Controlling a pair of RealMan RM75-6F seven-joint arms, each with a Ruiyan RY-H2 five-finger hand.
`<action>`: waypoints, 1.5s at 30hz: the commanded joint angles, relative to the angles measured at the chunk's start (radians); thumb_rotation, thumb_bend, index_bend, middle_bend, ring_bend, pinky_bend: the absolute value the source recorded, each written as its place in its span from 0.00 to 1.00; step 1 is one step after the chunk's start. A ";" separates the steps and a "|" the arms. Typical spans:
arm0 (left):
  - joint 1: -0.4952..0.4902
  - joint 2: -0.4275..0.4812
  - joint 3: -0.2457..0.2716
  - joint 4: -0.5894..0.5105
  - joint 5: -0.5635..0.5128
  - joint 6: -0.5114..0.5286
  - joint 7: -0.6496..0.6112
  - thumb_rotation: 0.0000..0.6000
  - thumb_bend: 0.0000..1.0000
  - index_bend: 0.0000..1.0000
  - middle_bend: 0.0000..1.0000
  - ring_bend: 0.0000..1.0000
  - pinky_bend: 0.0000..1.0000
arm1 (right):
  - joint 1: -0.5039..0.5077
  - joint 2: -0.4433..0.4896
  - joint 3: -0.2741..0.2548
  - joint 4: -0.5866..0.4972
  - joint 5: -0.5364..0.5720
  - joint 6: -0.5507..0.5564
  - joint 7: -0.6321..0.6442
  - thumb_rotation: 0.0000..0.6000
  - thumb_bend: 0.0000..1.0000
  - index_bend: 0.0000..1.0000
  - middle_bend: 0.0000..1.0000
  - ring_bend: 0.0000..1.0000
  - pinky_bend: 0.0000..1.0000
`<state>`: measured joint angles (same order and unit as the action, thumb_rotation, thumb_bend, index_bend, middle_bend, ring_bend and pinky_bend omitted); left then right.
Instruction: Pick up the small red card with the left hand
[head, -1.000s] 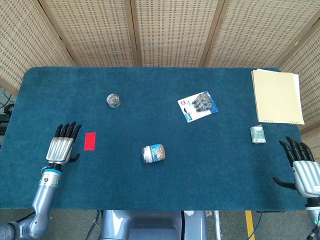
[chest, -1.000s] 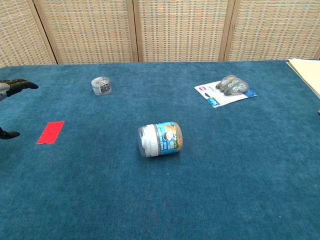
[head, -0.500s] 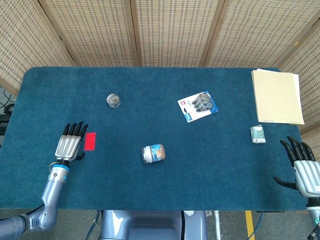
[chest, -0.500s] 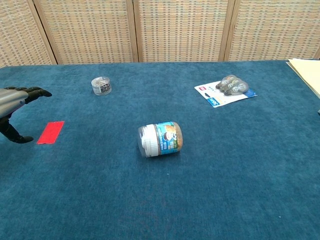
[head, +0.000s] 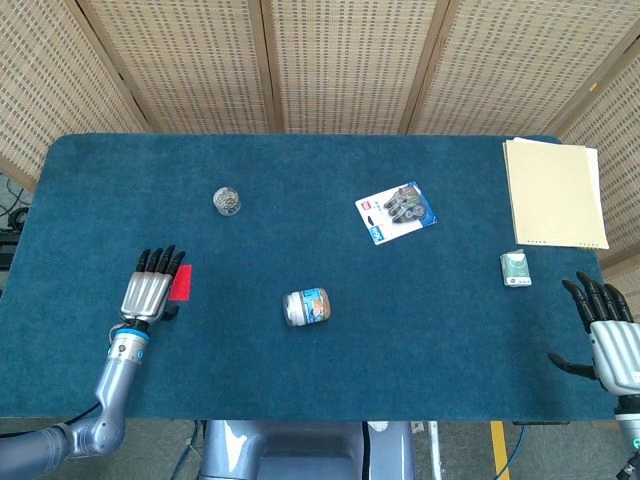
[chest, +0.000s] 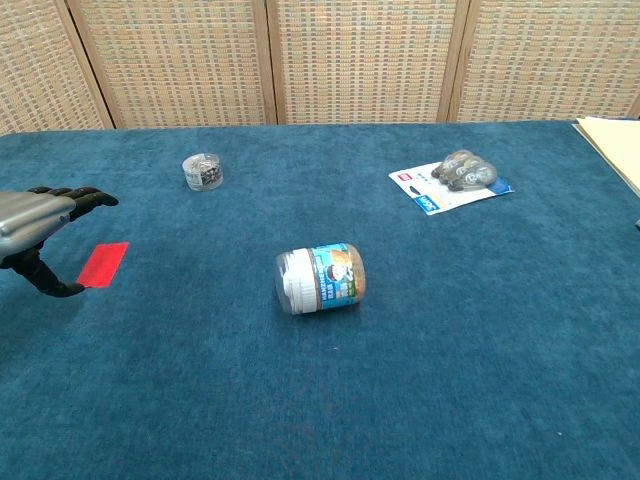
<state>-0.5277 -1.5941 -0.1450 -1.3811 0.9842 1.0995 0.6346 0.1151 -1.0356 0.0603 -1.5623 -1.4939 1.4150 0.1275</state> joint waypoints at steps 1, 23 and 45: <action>-0.004 -0.004 -0.002 0.007 -0.005 -0.001 0.001 1.00 0.26 0.02 0.00 0.00 0.00 | 0.000 0.000 0.000 0.000 -0.001 0.001 0.000 1.00 0.05 0.00 0.00 0.00 0.00; -0.034 -0.031 -0.001 0.065 -0.043 -0.026 0.020 1.00 0.26 0.02 0.00 0.00 0.00 | 0.001 -0.003 0.001 0.003 0.001 -0.003 0.000 1.00 0.05 0.00 0.00 0.00 0.00; -0.050 -0.052 0.004 0.097 -0.075 -0.036 0.040 1.00 0.27 0.02 0.00 0.00 0.00 | 0.002 -0.005 0.000 0.003 -0.001 -0.003 -0.003 1.00 0.05 0.00 0.00 0.00 0.00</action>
<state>-0.5770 -1.6448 -0.1407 -1.2862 0.9111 1.0641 0.6737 0.1172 -1.0404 0.0604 -1.5591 -1.4944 1.4118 0.1248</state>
